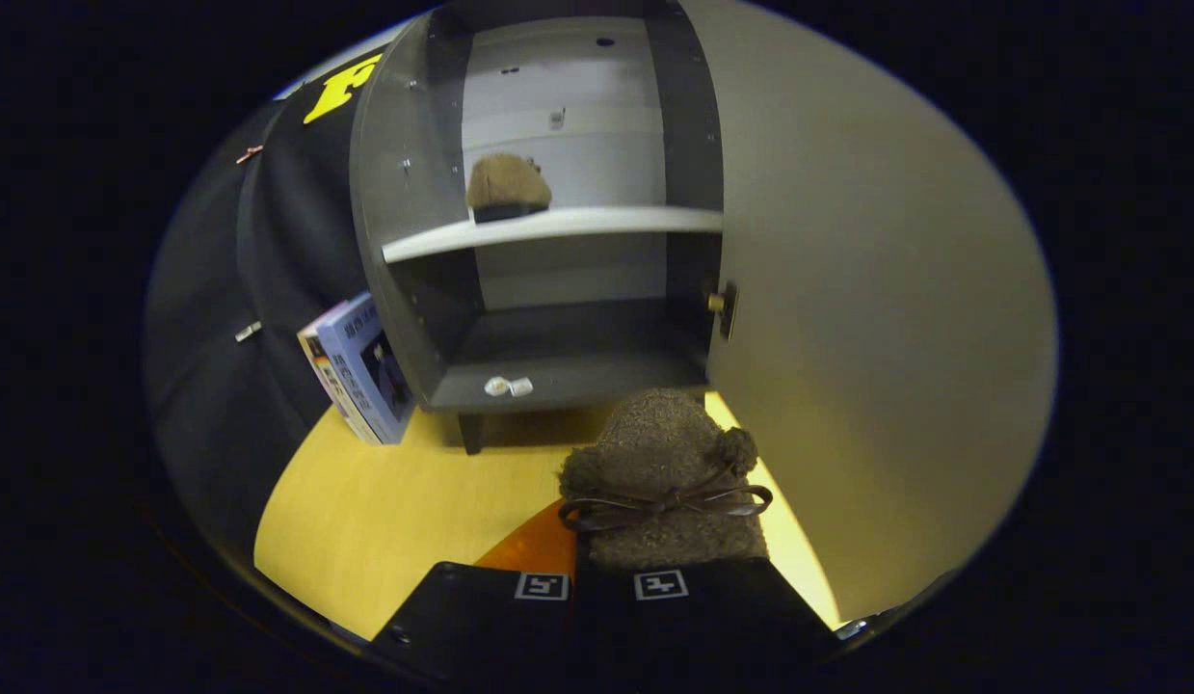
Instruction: Open the shoe cabinet door, grab the shoes and put them into the shoe cabinet, then close the shoe cabinet door.
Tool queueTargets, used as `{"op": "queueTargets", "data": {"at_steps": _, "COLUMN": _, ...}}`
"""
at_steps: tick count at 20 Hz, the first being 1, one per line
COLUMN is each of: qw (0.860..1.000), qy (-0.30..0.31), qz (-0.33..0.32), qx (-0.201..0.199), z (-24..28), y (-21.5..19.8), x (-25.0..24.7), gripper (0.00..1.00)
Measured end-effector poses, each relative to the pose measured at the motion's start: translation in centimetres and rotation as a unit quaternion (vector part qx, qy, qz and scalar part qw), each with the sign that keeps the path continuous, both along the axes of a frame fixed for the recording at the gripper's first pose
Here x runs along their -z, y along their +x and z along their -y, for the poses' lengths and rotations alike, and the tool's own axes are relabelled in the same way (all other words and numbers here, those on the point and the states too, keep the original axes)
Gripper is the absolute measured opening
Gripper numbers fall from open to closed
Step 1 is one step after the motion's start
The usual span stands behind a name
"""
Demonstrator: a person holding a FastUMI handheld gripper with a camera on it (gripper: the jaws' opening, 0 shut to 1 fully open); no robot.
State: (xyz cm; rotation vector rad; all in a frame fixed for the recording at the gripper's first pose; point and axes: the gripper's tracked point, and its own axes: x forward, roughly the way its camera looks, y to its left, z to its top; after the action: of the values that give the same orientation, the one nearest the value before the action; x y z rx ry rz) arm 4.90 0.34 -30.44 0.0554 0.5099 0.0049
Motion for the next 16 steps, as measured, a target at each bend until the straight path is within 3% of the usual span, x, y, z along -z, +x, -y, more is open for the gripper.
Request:
{"op": "queueTargets", "data": {"at_steps": 4, "qw": 1.000, "qy": 0.015, "qz": 0.019, "qx": -0.010, "z": -0.8, "y": 3.1, "x": -7.7, "gripper": 0.10}}
{"op": "queueTargets", "data": {"at_steps": 10, "qw": 0.998, "qy": 0.023, "qz": 0.062, "qx": -0.018, "z": -1.3, "y": 11.2, "x": -18.5, "gripper": 0.10}}
{"op": "queueTargets", "data": {"at_steps": 16, "qw": 0.997, "qy": 0.030, "qz": 0.073, "qx": -0.012, "z": -0.2, "y": 21.2, "x": -23.0, "gripper": 0.10}}
